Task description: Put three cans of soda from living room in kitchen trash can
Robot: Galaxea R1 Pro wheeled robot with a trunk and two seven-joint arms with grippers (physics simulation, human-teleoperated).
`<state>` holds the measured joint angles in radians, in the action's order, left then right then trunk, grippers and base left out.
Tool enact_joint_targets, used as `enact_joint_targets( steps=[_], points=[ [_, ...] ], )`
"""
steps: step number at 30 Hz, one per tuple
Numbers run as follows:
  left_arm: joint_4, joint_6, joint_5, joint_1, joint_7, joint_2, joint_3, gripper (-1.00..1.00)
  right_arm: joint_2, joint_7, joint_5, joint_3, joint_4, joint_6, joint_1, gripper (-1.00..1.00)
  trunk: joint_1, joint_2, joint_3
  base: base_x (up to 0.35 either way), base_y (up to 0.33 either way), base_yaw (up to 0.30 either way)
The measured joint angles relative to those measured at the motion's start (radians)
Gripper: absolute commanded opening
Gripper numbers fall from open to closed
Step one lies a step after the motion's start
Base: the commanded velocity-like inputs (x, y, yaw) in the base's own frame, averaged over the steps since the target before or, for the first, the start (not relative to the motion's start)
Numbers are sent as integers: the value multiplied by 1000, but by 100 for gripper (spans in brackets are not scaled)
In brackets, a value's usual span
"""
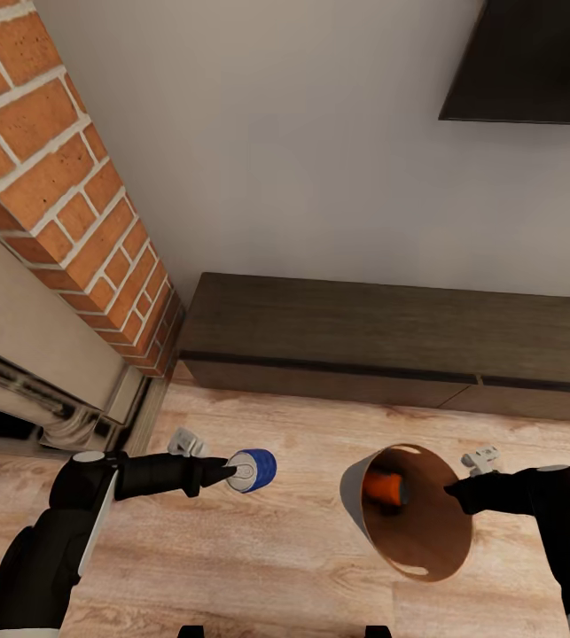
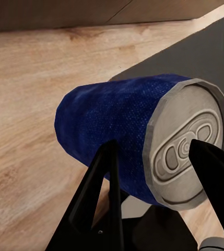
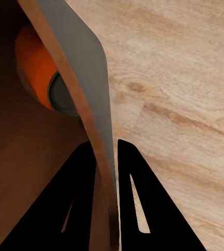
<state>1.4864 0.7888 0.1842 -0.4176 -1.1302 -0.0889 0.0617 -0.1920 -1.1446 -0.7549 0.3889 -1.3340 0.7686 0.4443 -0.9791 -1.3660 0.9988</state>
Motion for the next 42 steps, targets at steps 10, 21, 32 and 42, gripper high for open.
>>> enact_joint_targets(
  steps=[10, 21, 32, 42],
  points=[
    [0, -32, 0, 19, 4, 5, 0, -100, 57, 2, -2, -2, 0, 19, 32, -100, 0, 0, 0, 0, 0, 0],
    [-1, -35, 6, 22, 11, 8, 0, -100, 88, 6, -12, -2, -1, 18, 34, -100, 0, 0, -7, 0, 0, 0],
    [21, -29, 1, 22, -13, 3, -2, -100, 89, 7, -15, -12, -1, 17, 34, -100, 0, 0, -24, 0, 0, 0],
    [80, -19, -1, 22, -351, -1, 6, -100, 90, 20, -18, -62, 2, 18, 34, -100, 38, 70, -71, 0, 0, 0]
  ],
)
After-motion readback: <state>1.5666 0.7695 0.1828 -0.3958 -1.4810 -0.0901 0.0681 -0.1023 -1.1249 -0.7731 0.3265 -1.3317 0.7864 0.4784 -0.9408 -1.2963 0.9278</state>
